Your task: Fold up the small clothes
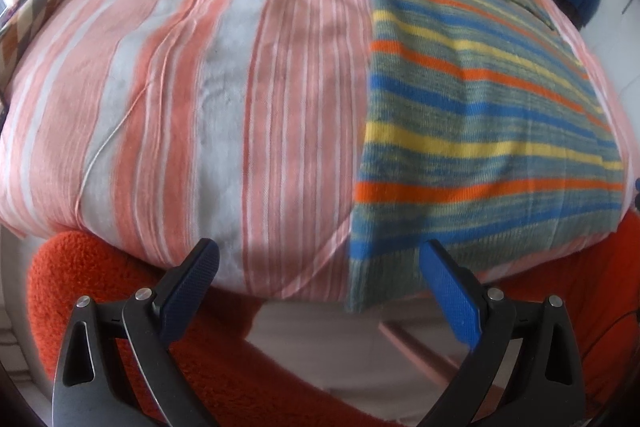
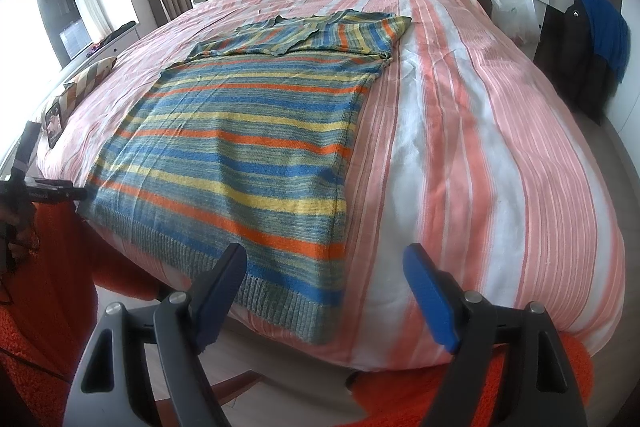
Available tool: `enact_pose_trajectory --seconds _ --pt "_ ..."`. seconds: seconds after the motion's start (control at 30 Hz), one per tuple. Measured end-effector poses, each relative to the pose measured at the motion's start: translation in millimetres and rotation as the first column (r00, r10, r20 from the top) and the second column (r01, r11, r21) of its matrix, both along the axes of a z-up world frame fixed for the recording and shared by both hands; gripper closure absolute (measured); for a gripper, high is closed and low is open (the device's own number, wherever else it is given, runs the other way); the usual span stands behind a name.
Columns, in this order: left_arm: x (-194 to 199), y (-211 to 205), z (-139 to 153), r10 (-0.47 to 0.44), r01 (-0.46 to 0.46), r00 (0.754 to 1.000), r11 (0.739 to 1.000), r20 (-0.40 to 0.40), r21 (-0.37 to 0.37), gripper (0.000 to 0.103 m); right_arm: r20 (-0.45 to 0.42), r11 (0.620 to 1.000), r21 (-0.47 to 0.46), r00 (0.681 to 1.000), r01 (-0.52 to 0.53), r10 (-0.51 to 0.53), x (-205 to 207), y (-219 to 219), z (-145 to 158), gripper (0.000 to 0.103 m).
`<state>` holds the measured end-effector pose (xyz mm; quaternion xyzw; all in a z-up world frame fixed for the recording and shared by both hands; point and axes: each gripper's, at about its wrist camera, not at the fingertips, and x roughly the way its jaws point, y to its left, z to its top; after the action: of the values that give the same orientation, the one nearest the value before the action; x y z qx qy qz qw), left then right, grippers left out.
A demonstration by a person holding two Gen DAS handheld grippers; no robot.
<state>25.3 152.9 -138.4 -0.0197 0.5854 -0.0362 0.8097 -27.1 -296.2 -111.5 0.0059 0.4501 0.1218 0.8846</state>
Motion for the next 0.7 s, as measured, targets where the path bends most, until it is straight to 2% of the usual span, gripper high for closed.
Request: enact_pose_trajectory --seconds 0.23,0.37,0.5,0.57,0.63,0.67,0.7 --pt "0.4 11.5 3.8 0.012 -0.011 1.000 0.998 0.009 -0.058 0.003 -0.010 1.000 -0.007 1.000 0.010 -0.010 0.9 -4.0 1.6 0.023" --pt "4.3 18.1 -4.5 0.028 -0.032 0.999 0.992 -0.037 -0.119 0.003 -0.024 0.999 -0.043 1.000 0.000 -0.001 -2.7 -5.5 3.8 0.023" --pt "7.1 12.6 -6.9 0.004 -0.010 0.999 0.991 -0.045 -0.137 0.004 -0.065 1.000 -0.020 0.998 -0.010 0.009 -4.3 -7.3 -1.7 0.023" --pt "6.9 5.6 -7.2 -0.016 0.010 0.999 0.989 -0.042 -0.148 0.010 -0.106 1.000 0.003 0.994 -0.022 0.022 -1.5 -5.3 -7.0 0.023" --pt "7.9 -1.8 -7.2 -0.040 0.032 0.998 0.988 -0.050 -0.148 0.031 -0.143 0.999 0.021 0.989 -0.036 0.039 0.6 -1.6 -11.9 0.023" --pt "8.3 -6.0 -7.2 -0.053 0.045 0.997 0.989 -0.053 -0.143 0.035 -0.163 0.998 0.035 0.985 -0.047 0.052 2.4 1.0 -14.8 0.023" --pt "8.2 -9.7 -6.5 -0.064 0.057 0.997 0.989 -0.051 -0.136 0.043 -0.179 0.998 0.041 0.982 -0.056 0.062 3.9 3.7 -17.6 0.023"
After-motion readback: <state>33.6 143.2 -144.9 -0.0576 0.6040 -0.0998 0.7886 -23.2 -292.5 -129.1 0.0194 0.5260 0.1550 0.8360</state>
